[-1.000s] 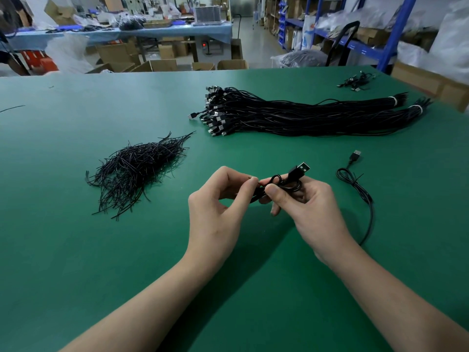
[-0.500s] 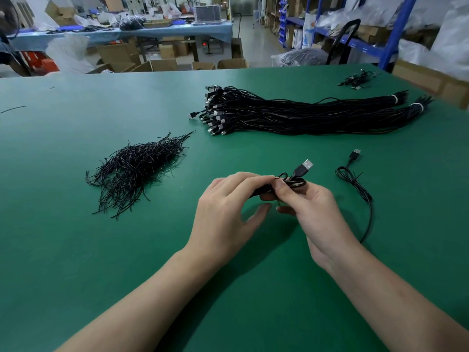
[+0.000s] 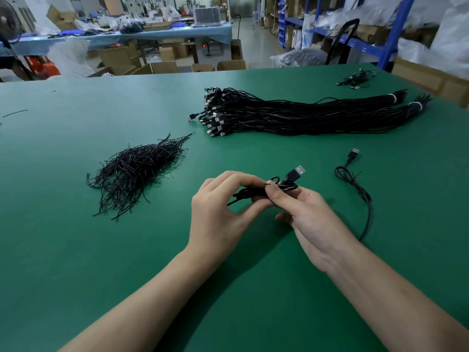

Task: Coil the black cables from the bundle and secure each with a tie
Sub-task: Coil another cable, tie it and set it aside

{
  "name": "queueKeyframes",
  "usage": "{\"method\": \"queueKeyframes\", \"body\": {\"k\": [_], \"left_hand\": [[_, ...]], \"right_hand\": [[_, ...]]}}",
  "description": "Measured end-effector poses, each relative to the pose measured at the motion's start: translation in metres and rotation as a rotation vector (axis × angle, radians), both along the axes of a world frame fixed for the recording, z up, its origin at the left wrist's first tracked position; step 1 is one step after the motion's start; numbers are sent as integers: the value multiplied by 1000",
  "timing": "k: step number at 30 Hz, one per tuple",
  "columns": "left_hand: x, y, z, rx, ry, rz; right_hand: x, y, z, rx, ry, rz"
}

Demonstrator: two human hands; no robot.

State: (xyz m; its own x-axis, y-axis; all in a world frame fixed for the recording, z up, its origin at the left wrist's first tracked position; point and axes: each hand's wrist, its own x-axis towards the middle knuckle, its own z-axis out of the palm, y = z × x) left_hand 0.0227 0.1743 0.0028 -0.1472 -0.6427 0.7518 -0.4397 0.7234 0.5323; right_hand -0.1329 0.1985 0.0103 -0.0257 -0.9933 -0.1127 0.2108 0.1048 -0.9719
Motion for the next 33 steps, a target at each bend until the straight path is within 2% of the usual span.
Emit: {"method": "queueKeyframes", "body": {"k": [12,19,22,27,30,33], "left_hand": [[2,0,-1,-113,-69,59],[5,-2,2,-186,-89,89],[4,-2,3,-115,-33,41],[5,-1,5,141,131,-121],[8,-2,3,320,224,-201],[9,-1,1,386,223,-235]], "right_hand": [[0,-3,2,93,-144,50],[-2,-2,7,127,-298,131],[-4,-1,8,108,-348,158],[-5,0,10,18,-365,204],[-3,1,10,-103,-236,201],[0,2,7,-163,-7,155]]}}
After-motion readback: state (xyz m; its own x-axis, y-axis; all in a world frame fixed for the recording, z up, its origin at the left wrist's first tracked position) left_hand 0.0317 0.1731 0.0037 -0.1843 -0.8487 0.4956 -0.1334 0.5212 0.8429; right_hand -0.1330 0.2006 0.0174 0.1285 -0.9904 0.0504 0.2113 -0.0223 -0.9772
